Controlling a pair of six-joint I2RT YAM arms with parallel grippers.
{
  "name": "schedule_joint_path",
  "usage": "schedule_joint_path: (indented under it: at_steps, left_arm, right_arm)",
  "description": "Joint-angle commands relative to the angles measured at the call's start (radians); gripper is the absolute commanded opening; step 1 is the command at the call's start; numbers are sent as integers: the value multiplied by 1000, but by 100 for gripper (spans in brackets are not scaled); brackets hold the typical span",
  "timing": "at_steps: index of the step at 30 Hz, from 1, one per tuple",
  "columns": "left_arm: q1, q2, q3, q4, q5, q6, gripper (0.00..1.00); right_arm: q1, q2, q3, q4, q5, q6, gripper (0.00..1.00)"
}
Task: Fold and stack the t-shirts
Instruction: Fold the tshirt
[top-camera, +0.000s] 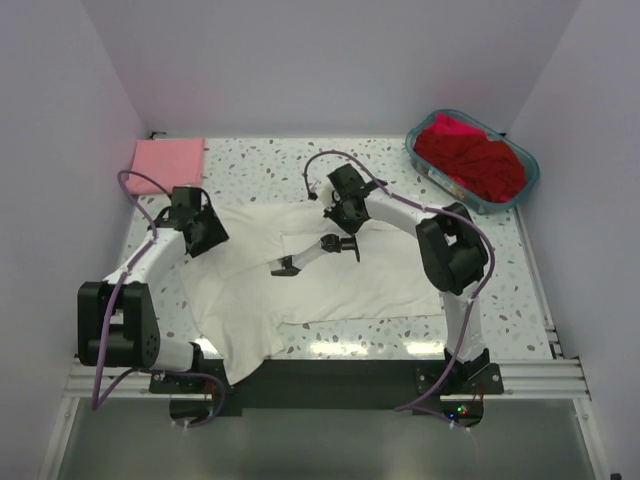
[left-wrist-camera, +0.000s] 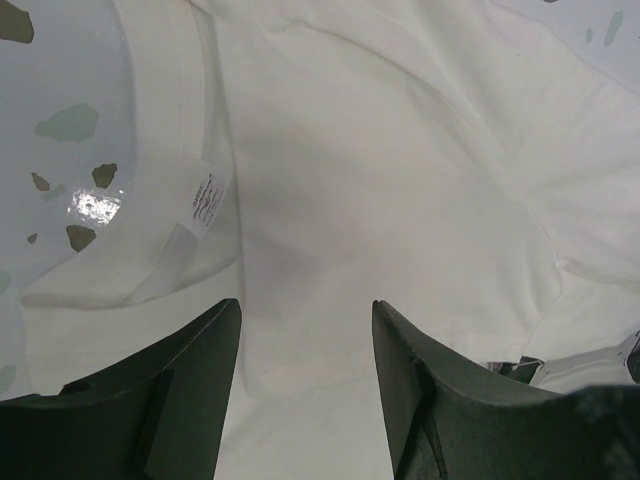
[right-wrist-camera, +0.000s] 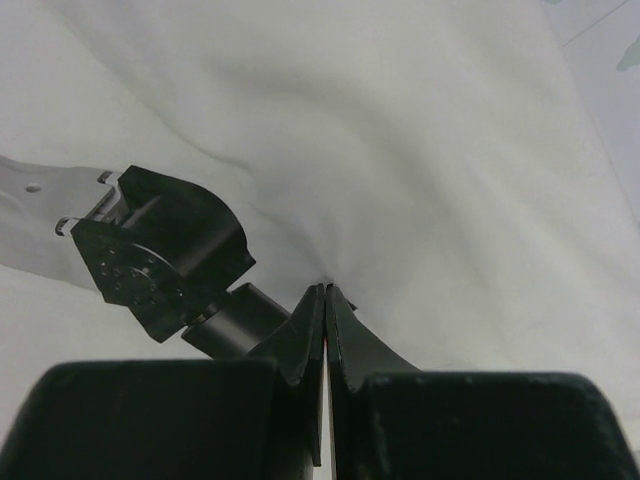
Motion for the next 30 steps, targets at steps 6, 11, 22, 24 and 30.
schedule_joint_path:
  at_steps: [6, 11, 22, 24, 30]
  left_arm:
    - [-2, 62, 95, 87, -40, -52, 60]
    - [-2, 206, 184, 132, -63, -54, 60]
    - [21, 430, 276, 152, -58, -70, 59]
    - [21, 439, 280, 149, -58, -72, 59]
    - [50, 453, 267, 141, -66, -72, 59]
  right_arm:
    - [-104, -140, -59, 108, -59, 201, 26]
    - [-148, -169, -121, 148, -55, 290, 35]
    - [-217, -156, -247, 185, 52, 385, 38]
    - [-230, -163, -266, 187, 105, 395, 38]
    - [-276, -192, -318, 165, 223, 436, 39]
